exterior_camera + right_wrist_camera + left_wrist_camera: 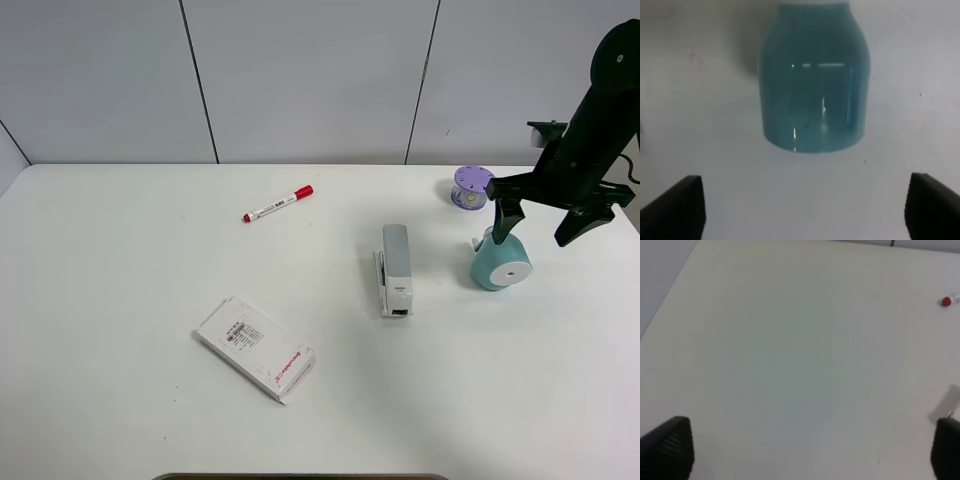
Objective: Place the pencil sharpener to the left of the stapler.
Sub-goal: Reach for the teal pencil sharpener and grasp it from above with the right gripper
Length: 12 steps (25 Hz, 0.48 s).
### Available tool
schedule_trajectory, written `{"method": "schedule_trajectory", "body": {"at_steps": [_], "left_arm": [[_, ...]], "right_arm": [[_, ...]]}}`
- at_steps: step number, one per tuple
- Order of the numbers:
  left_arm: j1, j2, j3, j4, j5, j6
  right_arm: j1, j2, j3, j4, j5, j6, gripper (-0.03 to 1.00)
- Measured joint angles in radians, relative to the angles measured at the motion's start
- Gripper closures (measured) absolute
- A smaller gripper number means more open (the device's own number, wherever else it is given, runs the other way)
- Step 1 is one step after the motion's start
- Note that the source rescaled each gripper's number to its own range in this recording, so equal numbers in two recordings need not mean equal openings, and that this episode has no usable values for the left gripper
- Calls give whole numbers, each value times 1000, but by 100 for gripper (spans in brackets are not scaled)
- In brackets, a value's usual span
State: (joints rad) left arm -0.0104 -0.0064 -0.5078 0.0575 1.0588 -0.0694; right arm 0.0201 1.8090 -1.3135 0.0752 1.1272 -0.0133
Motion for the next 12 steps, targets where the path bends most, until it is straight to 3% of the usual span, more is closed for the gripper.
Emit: {"method": "schedule_trajectory", "body": {"at_steps": [3,5,12], "left_arm": [[0,0,0,0,0,0],[0,0,0,0,0,0],[0,0,0,0,0,0]], "right_arm": [[0,16,0,-1,-28,-8,10],[0,24,0,-1,-44,-8,2],[0,81,-21,-2,-66,-16,-2]]}}
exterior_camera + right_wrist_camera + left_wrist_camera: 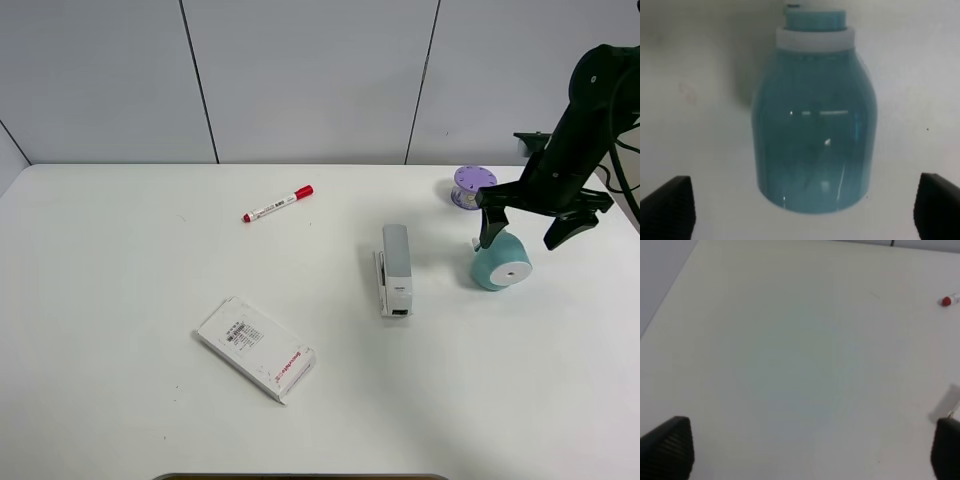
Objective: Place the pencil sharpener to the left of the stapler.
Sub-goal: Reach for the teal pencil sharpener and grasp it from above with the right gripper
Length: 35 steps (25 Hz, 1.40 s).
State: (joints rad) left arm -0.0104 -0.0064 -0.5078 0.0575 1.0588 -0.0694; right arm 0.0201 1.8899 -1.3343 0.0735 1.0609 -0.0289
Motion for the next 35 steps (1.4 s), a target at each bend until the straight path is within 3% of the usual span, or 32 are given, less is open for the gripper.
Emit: {"method": "schedule_trajectory", "body": {"at_steps": [35], "left_arm": [[0,0,0,0,0,0]], "right_arm": [[0,221,-37,2,-82,-36,-3]]}}
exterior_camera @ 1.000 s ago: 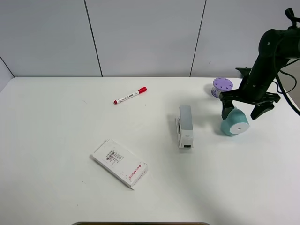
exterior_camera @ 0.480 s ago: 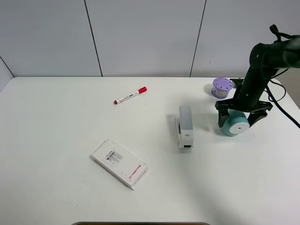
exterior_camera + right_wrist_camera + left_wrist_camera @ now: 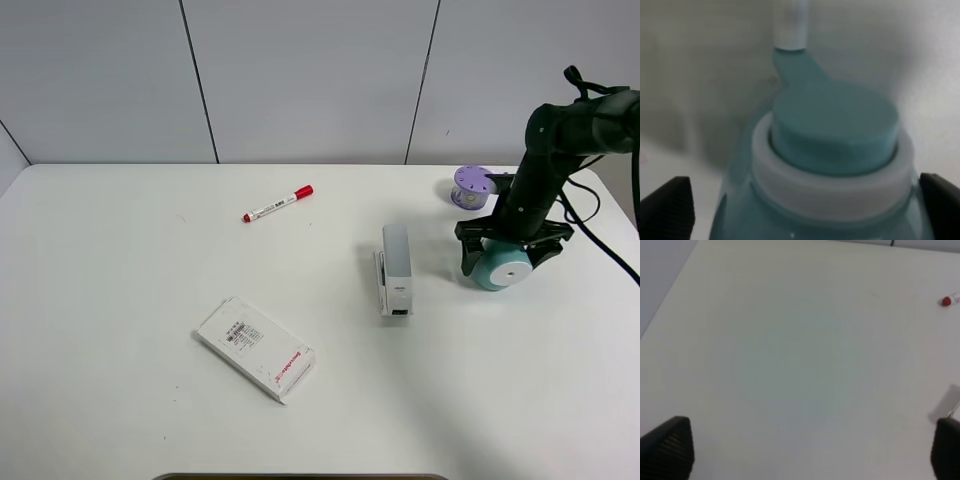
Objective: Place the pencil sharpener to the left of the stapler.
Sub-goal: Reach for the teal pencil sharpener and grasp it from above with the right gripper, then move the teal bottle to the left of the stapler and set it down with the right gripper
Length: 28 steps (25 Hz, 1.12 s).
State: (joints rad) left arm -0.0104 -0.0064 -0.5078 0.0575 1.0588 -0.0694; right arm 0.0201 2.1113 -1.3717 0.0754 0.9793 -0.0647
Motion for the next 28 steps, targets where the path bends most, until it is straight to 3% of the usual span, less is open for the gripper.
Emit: {"method": "schedule_trajectory", "body": {"at_steps": [2,6,11,16,28], "left_arm": [[0,0,0,0,0,0],[0,0,0,0,0,0],[0,0,0,0,0,0],[0,0,0,0,0,0],[0,0,0,0,0,0]], "right_arm": [[0,1,0,0,-5,0,2],[0,4,0,0,-6,0,31],[-1,17,0,7,-8,0,46],[-1,17,0,15,-8,0,97],[-1,17,0,17,-6,0,97]]}}
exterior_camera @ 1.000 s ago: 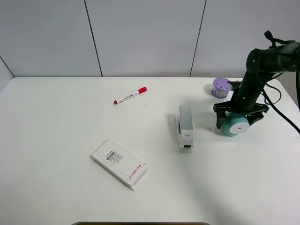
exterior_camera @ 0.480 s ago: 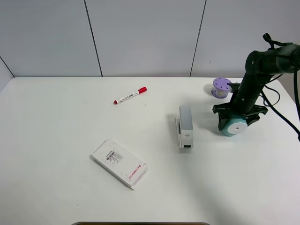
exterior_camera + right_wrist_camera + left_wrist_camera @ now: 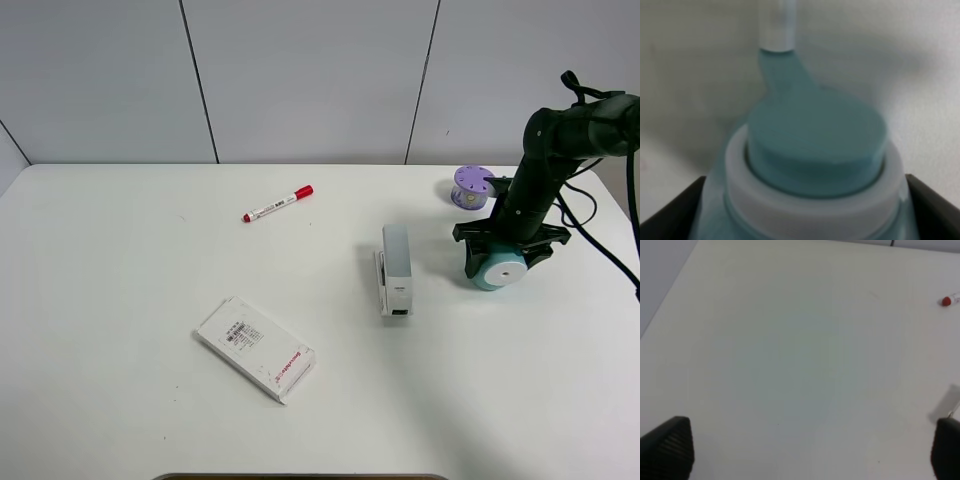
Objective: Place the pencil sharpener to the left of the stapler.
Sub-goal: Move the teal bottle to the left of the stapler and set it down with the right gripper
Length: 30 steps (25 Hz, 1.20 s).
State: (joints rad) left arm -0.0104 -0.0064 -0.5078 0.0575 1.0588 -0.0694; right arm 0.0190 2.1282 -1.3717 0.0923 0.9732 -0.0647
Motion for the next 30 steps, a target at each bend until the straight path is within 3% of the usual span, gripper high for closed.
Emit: {"method": "schedule_trajectory", "body": {"at_steps": [23,30], "left_arm": [[0,0,0,0,0,0],[0,0,0,0,0,0]], "right_arm": [[0,-124,-10,-11,10,0,97],[3,-168,-146,-11,141,16,97]]}}
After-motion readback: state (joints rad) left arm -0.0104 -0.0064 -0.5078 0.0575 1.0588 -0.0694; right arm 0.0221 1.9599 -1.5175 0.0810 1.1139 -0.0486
